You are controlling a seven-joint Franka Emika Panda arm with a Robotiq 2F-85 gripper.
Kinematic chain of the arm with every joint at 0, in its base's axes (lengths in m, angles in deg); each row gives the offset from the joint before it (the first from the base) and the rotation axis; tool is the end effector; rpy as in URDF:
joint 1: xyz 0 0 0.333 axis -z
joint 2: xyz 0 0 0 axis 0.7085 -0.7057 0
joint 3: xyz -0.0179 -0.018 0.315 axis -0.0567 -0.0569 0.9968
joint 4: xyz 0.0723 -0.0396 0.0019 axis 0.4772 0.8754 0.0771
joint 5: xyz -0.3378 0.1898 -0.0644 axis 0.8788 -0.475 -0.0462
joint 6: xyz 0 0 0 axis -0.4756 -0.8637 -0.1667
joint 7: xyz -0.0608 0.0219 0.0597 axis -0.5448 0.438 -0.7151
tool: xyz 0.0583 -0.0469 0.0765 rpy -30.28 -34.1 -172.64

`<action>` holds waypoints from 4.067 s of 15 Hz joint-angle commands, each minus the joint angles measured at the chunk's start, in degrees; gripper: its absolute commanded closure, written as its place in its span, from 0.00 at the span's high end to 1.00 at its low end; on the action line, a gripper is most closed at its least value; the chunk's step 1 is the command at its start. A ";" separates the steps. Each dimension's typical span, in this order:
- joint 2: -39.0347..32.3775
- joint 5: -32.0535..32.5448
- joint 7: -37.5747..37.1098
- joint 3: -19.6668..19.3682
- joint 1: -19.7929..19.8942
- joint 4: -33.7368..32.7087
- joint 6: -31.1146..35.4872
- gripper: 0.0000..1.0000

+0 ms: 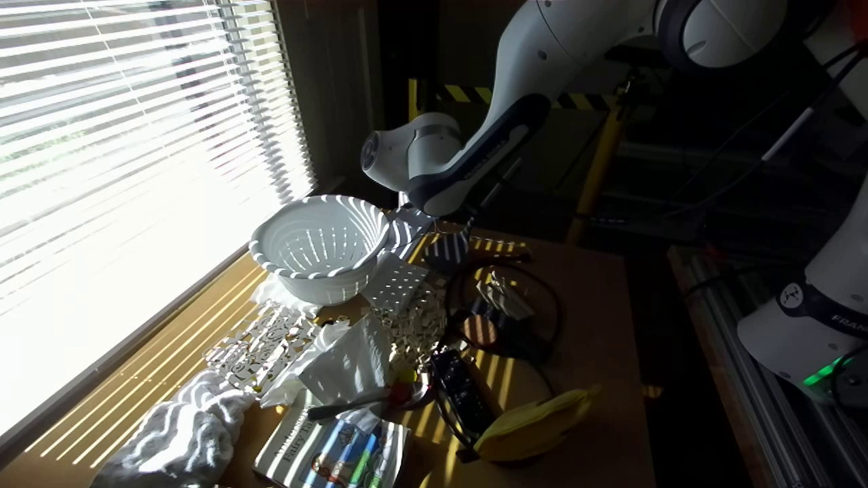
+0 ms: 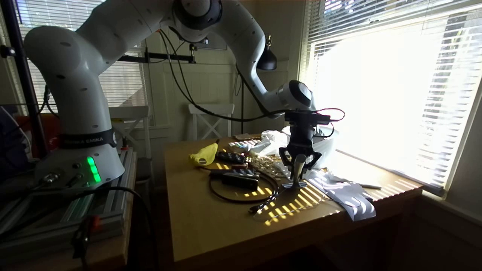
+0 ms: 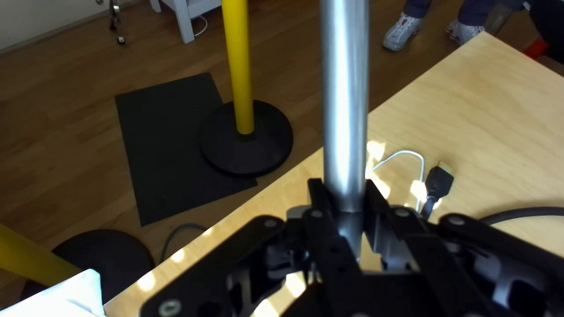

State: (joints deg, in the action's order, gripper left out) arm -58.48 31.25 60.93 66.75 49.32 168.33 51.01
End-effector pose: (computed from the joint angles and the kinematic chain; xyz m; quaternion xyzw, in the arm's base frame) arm 0.6335 -0.1690 0.1155 0.8256 0.3560 -0.4005 0.1766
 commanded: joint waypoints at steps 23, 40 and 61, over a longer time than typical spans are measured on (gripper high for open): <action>4.26 8.18 -3.37 2.46 -2.38 8.14 -4.01 0.06; 2.98 22.46 -7.06 3.90 -2.12 7.07 -2.66 0.23; -1.25 22.48 -7.17 3.64 -1.48 5.78 -3.91 0.06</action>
State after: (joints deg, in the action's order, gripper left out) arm -59.62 53.05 53.98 70.77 46.72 174.97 48.73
